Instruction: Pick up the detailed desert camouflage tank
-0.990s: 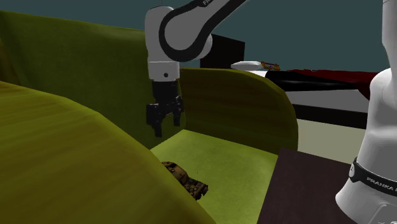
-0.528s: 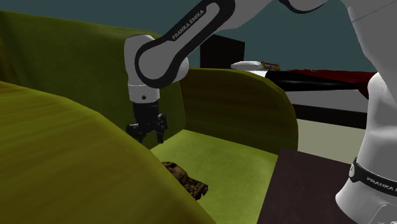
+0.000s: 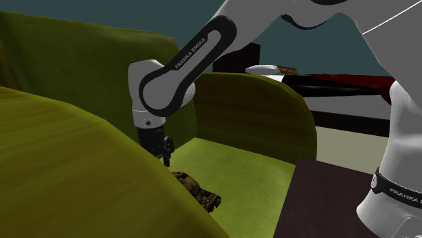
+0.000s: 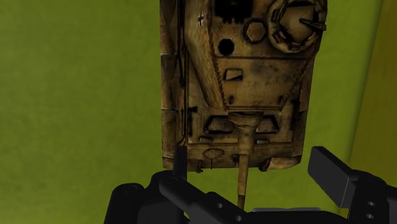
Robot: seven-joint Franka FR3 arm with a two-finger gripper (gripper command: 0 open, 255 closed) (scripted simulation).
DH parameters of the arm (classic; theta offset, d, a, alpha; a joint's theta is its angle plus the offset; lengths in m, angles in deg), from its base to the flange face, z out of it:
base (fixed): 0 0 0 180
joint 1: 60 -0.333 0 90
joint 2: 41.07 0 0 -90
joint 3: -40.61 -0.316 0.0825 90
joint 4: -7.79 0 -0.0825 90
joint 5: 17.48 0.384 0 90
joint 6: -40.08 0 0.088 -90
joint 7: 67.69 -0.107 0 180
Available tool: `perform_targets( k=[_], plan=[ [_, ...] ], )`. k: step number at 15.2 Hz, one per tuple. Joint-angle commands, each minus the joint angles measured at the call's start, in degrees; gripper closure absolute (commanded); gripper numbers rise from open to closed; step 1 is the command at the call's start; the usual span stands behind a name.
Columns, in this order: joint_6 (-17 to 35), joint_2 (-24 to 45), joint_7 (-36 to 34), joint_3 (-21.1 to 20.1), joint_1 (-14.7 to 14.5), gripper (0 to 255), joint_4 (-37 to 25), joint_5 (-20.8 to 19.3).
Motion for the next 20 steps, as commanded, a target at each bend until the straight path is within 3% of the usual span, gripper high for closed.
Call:
perform_targets(
  k=[1, 2, 3, 12, 20],
  plan=[
    [0.67, 0.96, -0.01, 0.18, -0.08, 0, -0.30, -0.19],
    [0.67, 0.96, -0.01, 0.18, -0.08, 0, -0.31, -0.19],
    [0.53, 0.93, 0.02, 0.17, -0.07, 255, -0.41, -0.17],
    [0.66, 0.96, -0.01, 0.18, -0.08, 255, -0.32, -0.19],
    [-3.51, -3.12, 0.41, -0.59, 0.47, 255, -0.46, 0.78]
  ],
)
